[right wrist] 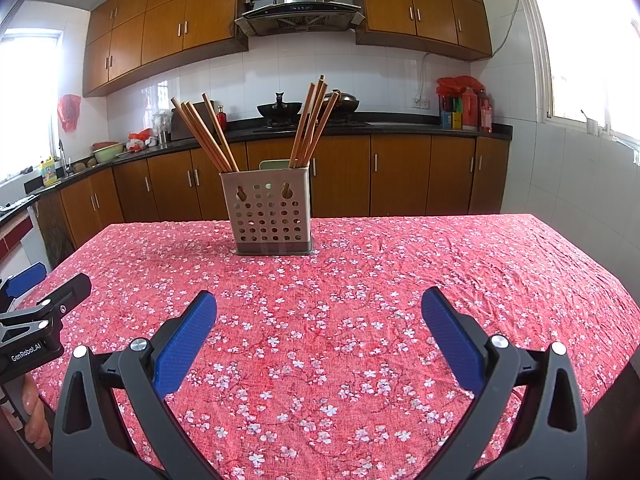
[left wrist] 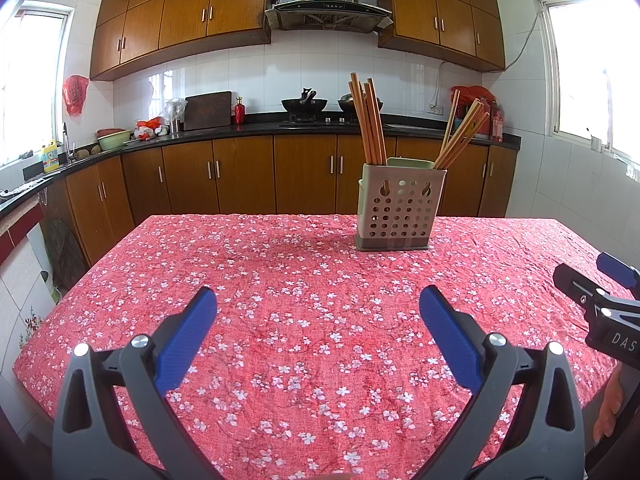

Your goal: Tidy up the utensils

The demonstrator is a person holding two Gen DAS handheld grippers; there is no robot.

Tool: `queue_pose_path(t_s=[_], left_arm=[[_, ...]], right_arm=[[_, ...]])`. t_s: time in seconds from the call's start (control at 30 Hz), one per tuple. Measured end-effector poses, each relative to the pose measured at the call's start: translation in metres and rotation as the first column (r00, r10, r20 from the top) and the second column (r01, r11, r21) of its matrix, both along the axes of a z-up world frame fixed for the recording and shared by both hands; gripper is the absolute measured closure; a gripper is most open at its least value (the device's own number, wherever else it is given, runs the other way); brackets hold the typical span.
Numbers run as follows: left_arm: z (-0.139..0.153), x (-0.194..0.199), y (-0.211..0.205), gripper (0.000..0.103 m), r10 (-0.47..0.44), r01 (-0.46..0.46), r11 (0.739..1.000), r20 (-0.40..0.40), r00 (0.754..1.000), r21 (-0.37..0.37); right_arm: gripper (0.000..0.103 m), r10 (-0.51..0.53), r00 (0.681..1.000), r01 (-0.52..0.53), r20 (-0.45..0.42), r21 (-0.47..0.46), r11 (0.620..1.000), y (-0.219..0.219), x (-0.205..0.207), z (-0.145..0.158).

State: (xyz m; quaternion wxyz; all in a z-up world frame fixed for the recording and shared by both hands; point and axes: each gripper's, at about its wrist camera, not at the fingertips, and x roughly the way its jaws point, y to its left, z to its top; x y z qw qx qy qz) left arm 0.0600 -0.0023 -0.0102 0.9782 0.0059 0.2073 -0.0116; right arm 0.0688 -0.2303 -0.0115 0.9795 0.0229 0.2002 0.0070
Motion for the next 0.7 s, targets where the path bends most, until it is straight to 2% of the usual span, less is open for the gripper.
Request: queue_pose_path(t_s=[0.7], left_arm=[[0.0005,0.0015,-0.0008,0.004,-0.005,0.005,1.000,-0.002,1.000,0.003]], right_arm=[[0.002,-0.003,1.000,0.003,-0.003,0.005,1.000,0.0006,0.0009,0.0018]])
